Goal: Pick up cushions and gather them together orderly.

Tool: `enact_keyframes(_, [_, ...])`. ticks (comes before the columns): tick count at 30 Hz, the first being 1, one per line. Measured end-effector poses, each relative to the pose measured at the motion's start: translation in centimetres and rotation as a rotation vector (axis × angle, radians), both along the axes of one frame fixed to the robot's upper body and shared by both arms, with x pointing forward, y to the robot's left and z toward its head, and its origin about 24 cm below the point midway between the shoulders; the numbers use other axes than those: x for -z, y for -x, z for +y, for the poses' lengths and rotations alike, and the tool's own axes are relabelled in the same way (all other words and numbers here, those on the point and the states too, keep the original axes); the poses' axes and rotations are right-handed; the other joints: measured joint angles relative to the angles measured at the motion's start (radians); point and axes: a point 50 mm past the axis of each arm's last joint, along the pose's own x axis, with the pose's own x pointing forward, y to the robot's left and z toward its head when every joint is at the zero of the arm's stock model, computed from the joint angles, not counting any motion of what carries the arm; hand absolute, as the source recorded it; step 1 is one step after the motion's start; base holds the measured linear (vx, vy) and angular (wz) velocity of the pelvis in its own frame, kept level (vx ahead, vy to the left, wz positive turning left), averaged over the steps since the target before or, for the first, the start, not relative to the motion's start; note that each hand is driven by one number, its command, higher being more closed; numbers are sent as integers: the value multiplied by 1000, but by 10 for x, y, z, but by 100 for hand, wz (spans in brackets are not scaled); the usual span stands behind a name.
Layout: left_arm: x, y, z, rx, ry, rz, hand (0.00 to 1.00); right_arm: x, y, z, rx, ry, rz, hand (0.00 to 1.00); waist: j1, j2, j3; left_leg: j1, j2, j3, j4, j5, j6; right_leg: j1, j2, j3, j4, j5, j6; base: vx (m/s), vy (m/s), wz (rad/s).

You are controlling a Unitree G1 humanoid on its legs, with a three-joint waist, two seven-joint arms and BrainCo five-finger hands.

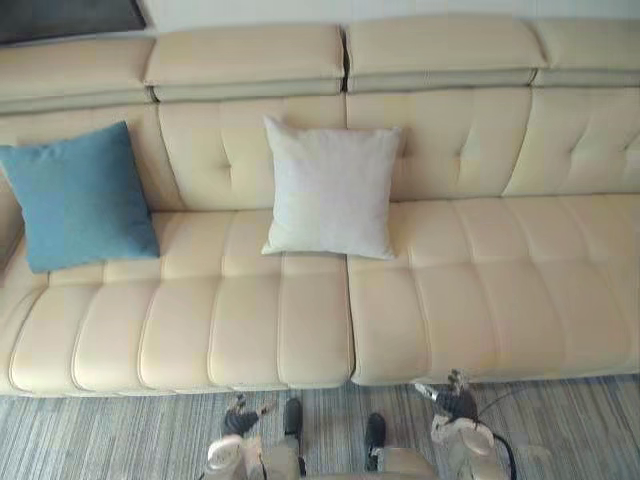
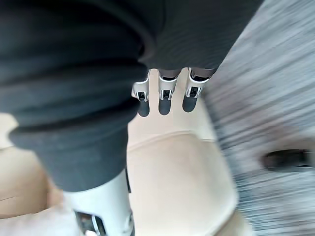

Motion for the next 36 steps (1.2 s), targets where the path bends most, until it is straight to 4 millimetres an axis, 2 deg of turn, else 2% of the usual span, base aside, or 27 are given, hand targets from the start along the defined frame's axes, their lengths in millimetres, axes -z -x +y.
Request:
enact_keyframes(5, [4, 7, 2, 46, -31, 49, 0, 12, 18, 1, 18, -22, 82, 0, 2, -10, -11, 64, -4, 20, 0, -15, 1, 62, -3, 19, -15, 4, 6, 47, 12, -9])
enact_keyframes(13, [4, 4, 1, 75, -45, 48, 0, 16, 17, 9, -3, -42, 119, 0, 11, -33, -19, 122, -13, 103, 0, -34, 5, 63, -13, 86, 25, 3, 27, 34, 20, -30])
enact_keyframes(16, [2, -2, 3, 102, -62, 36, 0, 18, 15, 21, -11, -73, 123, 0, 12, -53, -8, 156, -23, 132, 6, -48, 20, 58, -27, 106, 80, -20, 52, 22, 38, -22])
enact_keyframes(17, [0, -5, 4, 121, -74, 26, 0, 18, 12, 27, -14, -88, 120, 0, 13, -68, -2, 164, -29, 144, 12, -52, 28, 49, -43, 95, 110, -40, 50, -56, 64, -15])
enact_keyframes(18, [-2, -10, 5, 130, -82, 10, 0, 17, 9, 33, -17, -101, 114, 0, 13, -87, 2, 148, -33, 158, 54, -64, 49, 30, -68, 61, 139, -60, 57, -75, 58, -14])
enact_keyframes(19, [-3, -11, 4, 130, -82, 4, 0, 17, 8, 34, -18, -104, 112, 0, 14, -91, -2, 134, -31, 166, 70, -70, 57, 27, -78, 46, 147, -68, 58, -104, 20, -26])
enact_keyframes(20, [-5, -15, 2, 113, -74, -16, 0, 15, 0, 38, -38, -105, 97, 0, 26, -85, -4, 78, -7, 180, 141, -94, 80, -43, -112, -11, 358, -110, 36, -75, -17, -11])
enact_keyframes(21, [-6, -19, 1, 111, -70, -25, 0, 14, -2, 39, -49, -102, 90, 0, 22, -99, -9, 51, 0, 172, 194, -104, 83, -75, -134, -19, 546, -131, 48, -82, -58, 7])
enact_keyframes(22, [-7, -22, 0, 109, -68, -33, 0, 15, -1, 40, -59, -100, 97, 0, 22, -102, -10, 23, 2, 167, 241, -117, 88, -81, -155, -17, 698, -145, 70, -38, -49, 29])
enact_keyframes(23, [-8, -23, 0, 109, -69, -37, 0, 15, 0, 41, -63, -99, 100, 0, 22, -110, -16, 15, 1, 165, 263, -123, 89, -78, -164, -14, 748, -141, 78, -48, -122, 8])
enact_keyframes(24, [-12, -30, 3, 97, -75, -67, 0, 14, -4, 40, -74, -91, 93, 0, 36, -148, -32, -53, 0, 173, 374, -153, 75, -87, -168, 4, 783, -91, 121, -73, -96, -16])
enact_keyframes(25, [-11, -29, 0, 94, -66, -65, 0, 12, -10, 40, -79, -87, 80, 0, 47, -138, -28, -77, 10, 168, 394, -165, 63, -93, -156, -3, 771, -87, 127, -203, -24, -47])
enact_keyframes(26, [-8, -24, -15, 90, -23, -57, 0, 8, -15, 24, -74, -37, 71, 0, 67, -76, -43, -69, 16, 149, 321, -132, 78, -34, -102, 8, 697, -153, 155, -209, 77, -44])
enact_keyframes(27, [-10, -27, -16, 87, -24, -71, 0, 7, -19, 25, -78, -30, 64, 0, 80, -92, -34, -70, 11, 173, 324, -106, 77, -23, -119, 11, 716, -194, 134, -251, 37, -32])
enact_keyframes(28, [-12, -32, -16, 85, -31, -83, 0, 5, -23, 25, -86, -17, 53, 0, 82, -105, -28, -101, -2, 188, 347, -102, 83, 29, -125, -3, 632, -270, 82, -217, -93, -13])
enact_keyframes(29, [-14, -38, -19, 87, -30, -95, 0, 2, -28, 25, -89, -14, 39, 0, 85, -112, -22, -130, 1, 190, 372, -102, 82, 49, -116, -21, 553, -318, 46, -245, -141, -7])
enact_keyframes(30, [-14, -39, -21, 92, -27, -99, 0, 0, -33, 25, -94, -9, 26, 0, 86, -102, -15, -150, 10, 187, 381, -98, 76, 62, -104, -32, 509, -332, 32, -282, -137, -11])
enact_keyframes(31, [-15, -43, -25, 104, -20, -108, 0, -5, -44, 25, -102, 2, -1, 0, 89, -65, 11, -181, 30, 180, 385, -73, 56, 92, -64, -45, 410, -353, 5, -346, -116, 3])
enact_keyframes(32, [-16, -46, -34, 119, 2, -117, 0, -7, -48, 22, -98, 15, -8, 0, 79, -22, 40, -180, 62, 158, 349, -32, 37, 95, -28, -64, 383, -321, -21, -368, -92, 11])
enact_keyframes(33, [-16, -45, -34, 122, 5, -117, 0, -4, -43, 22, -95, 12, 11, 0, 79, -15, 38, -171, 68, 153, 313, -15, 25, 88, -19, -72, 385, -316, -29, -385, -83, 32])
enact_keyframes(34, [-16, -44, -33, 114, 8, -113, 0, 2, -32, 23, -88, 5, 51, 0, 78, -15, 40, -155, 73, 155, 258, -32, -8, 78, -22, -100, 380, -304, -47, -357, -66, 40])
enact_keyframes(35, [-16, -44, -32, 114, 6, -114, 0, 5, -27, 22, -83, 3, 68, 0, 76, -29, 44, -158, 75, 155, 251, -47, -27, 75, -28, -115, 368, -291, -56, -329, -68, 39])
enact_keyframes(36, [-16, -44, -32, 115, 5, -117, 0, 6, -25, 22, -77, 2, 74, 0, 75, -30, 45, -165, 74, 154, 267, -49, -23, 70, -31, -119, 361, -285, -61, -285, -28, 18])
